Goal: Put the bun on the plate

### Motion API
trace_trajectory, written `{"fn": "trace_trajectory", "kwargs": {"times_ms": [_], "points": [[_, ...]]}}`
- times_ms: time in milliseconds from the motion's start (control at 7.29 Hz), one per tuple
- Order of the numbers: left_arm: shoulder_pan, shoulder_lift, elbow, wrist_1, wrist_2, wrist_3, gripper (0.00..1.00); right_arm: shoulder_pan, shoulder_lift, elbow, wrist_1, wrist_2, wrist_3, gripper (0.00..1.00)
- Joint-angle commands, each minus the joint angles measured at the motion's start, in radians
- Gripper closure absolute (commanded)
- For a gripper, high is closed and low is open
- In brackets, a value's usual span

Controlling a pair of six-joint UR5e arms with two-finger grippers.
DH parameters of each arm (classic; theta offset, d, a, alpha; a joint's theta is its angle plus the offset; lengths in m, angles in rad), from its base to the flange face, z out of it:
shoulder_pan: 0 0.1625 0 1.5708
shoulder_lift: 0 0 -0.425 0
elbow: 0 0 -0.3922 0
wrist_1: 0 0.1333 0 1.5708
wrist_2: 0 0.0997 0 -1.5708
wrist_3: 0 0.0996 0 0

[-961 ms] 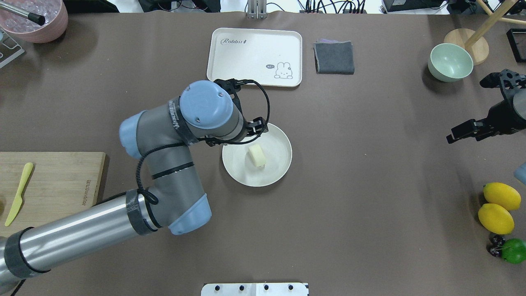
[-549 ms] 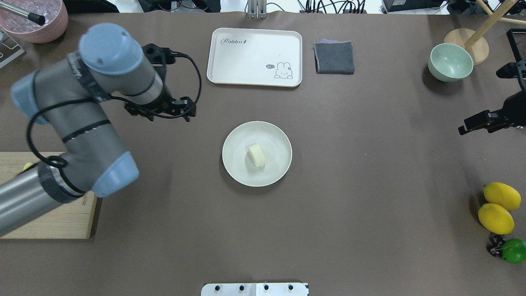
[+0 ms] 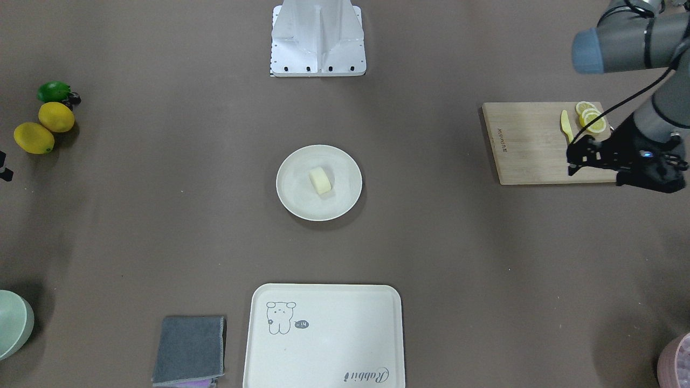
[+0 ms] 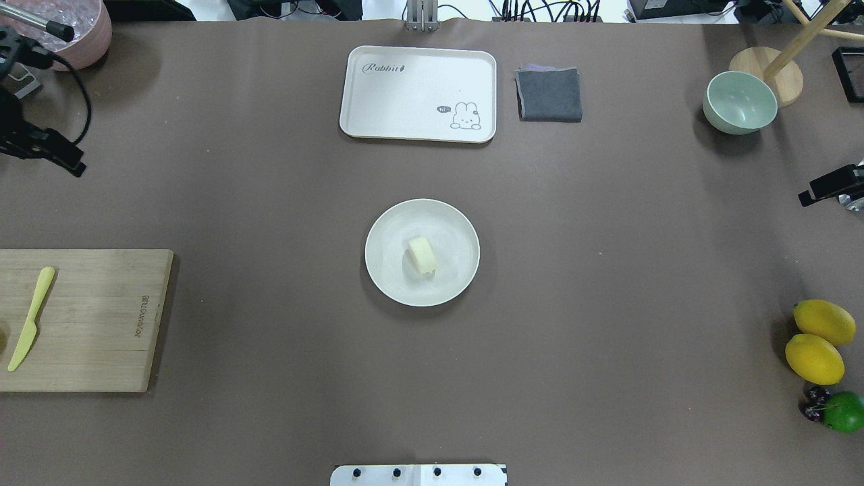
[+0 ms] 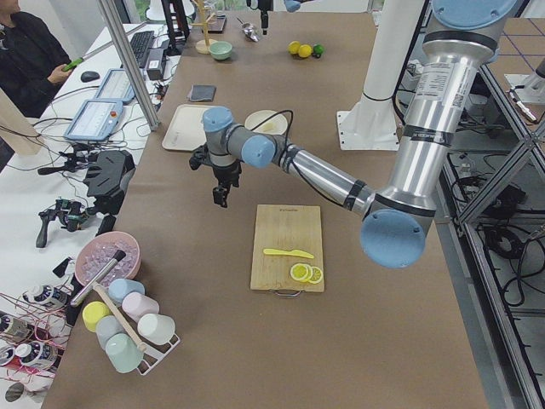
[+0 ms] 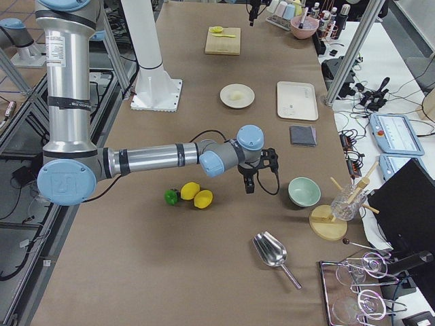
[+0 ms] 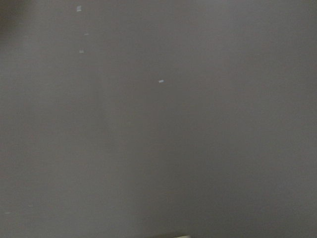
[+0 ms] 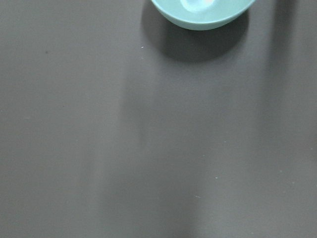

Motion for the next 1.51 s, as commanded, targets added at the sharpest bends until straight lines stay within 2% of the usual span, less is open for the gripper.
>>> {"fn": "trace_trajectory", "kwargs": {"times_ms": [0, 275, 686, 824, 961, 1373], "points": [[-0.149, 0.107, 0.051, -0.002, -0.065, 0.167, 0.02, 0.088, 0.002, -0.007, -0.129, 0.0, -0.187, 0.0], [-0.188, 0.142, 0.074, -0.002, -0.065, 0.303, 0.02, 0.109, -0.005, -0.002, -0.136, -0.012, -0.197, 0.0], [-0.201, 0.141, 0.073, 0.056, -0.071, 0.307, 0.02, 0.131, -0.024, -0.012, -0.14, -0.015, -0.322, 0.0], [-0.199, 0.118, 0.05, 0.116, -0.126, 0.309, 0.02, 0.131, -0.049, -0.004, -0.134, -0.012, -0.322, 0.0], [-0.202, 0.118, 0.05, 0.119, -0.186, 0.315, 0.02, 0.136, -0.05, 0.025, -0.129, -0.002, -0.321, 0.0], [-0.204, 0.115, 0.041, 0.112, -0.228, 0.316, 0.02, 0.137, -0.05, 0.005, -0.129, -0.014, -0.319, 0.0]]}}
